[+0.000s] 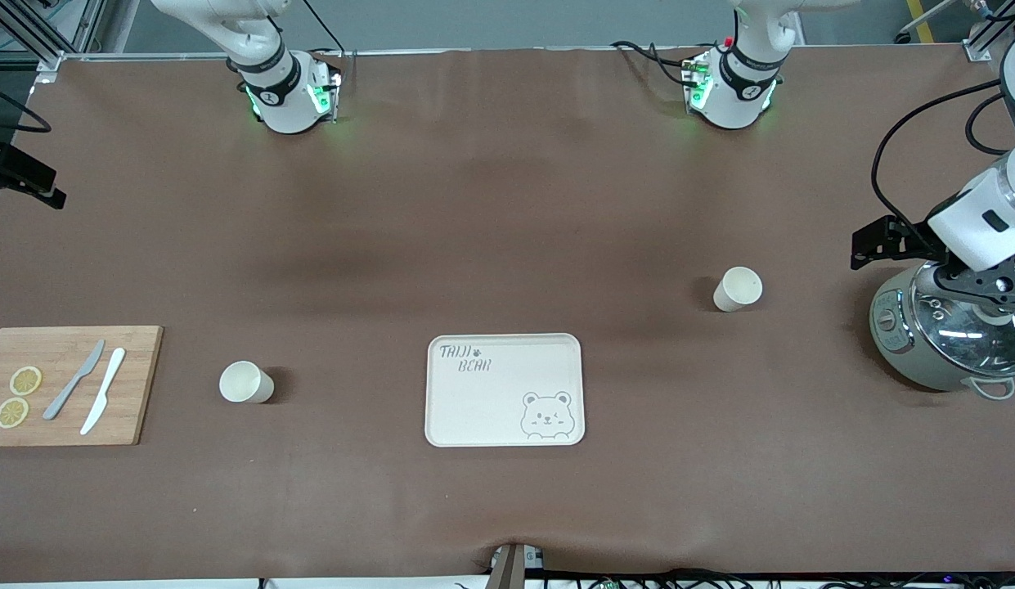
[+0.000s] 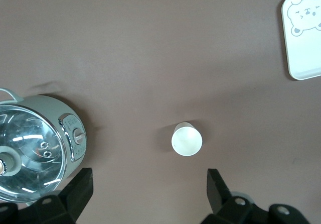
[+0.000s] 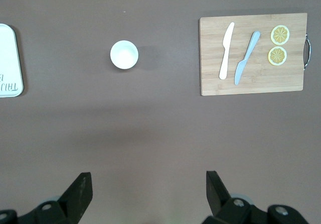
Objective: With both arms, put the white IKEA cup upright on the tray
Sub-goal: 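Move the left gripper toward the white paper cup near it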
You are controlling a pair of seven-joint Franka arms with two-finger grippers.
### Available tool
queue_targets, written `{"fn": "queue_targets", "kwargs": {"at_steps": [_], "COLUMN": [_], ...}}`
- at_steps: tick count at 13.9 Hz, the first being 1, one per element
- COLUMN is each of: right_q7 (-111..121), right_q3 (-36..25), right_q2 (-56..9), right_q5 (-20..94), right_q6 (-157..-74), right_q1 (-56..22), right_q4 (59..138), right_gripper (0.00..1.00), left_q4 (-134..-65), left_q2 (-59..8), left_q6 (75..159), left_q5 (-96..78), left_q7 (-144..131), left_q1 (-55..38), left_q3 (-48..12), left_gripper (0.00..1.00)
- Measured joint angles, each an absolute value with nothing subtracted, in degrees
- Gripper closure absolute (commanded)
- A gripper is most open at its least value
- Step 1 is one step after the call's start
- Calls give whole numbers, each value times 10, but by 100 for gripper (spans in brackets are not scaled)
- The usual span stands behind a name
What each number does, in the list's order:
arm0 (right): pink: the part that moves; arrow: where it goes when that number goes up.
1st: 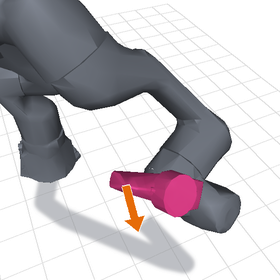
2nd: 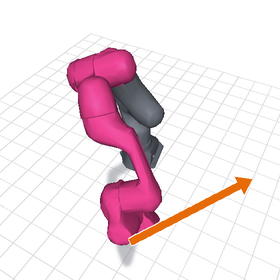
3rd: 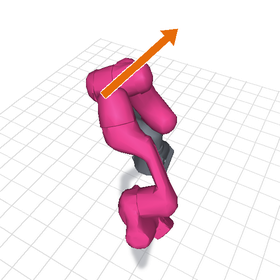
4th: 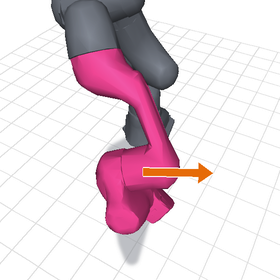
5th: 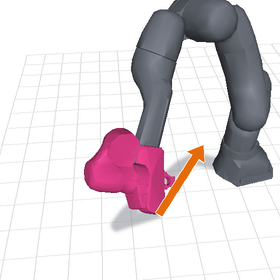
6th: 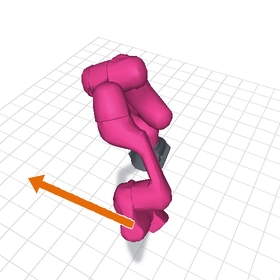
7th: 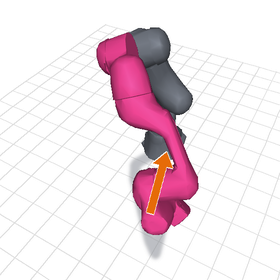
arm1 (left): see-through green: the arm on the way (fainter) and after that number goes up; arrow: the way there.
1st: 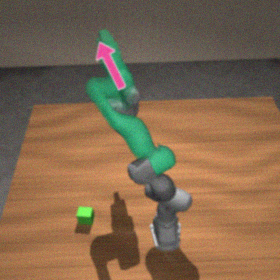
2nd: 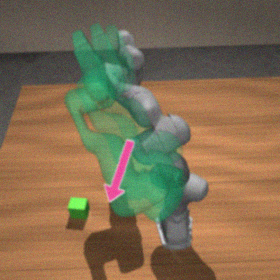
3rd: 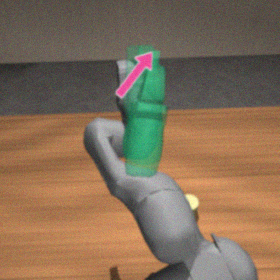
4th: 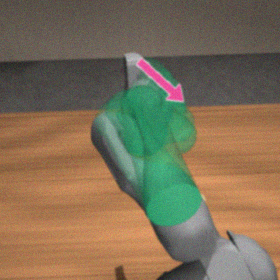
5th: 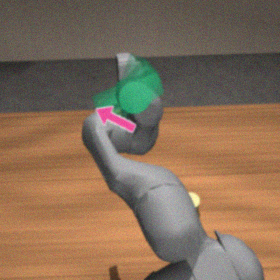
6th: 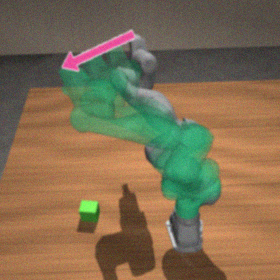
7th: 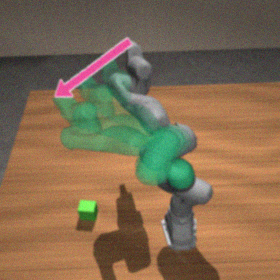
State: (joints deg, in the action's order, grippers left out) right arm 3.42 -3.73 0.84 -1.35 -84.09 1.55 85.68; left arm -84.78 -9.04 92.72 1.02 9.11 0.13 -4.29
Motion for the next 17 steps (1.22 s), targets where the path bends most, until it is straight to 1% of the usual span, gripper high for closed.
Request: {"fn": "queue_targets", "kwargs": {"at_steps": [7,9,11,14,16,17], "right_q7": [34,34,34,34,34,34], "right_q3": [-37,-37,-37,-37,-37,-37], "right_q2": [8,8,8,8,8,8], "right_q5": [-14,-14,-14,-14,-14,-14], "right_q6": [-841,-841,-841,-841,-841,-841], "right_q1": [16,16,16,16,16,16], "right_q4": [857,857,857,857,857,857], "right_gripper": [0,0,0,0,0,0], "left_q4": [-850,-869,-914,-1039,-1112,-1138], "left_q2": [-91,-91,-89,-69,-58,-56], "left_q6": [927,928,961,1086,1143,1165], "left_q5": [10,10,10,10,10,10], "left_q7": [90,90,90,90,90,90], "left_q1": [-1,-1,-1,0,1,1], "left_q3": [-44,-45,-45,-45,-44,-44], "left_gripper": [0,0,0,0,0,0]}}
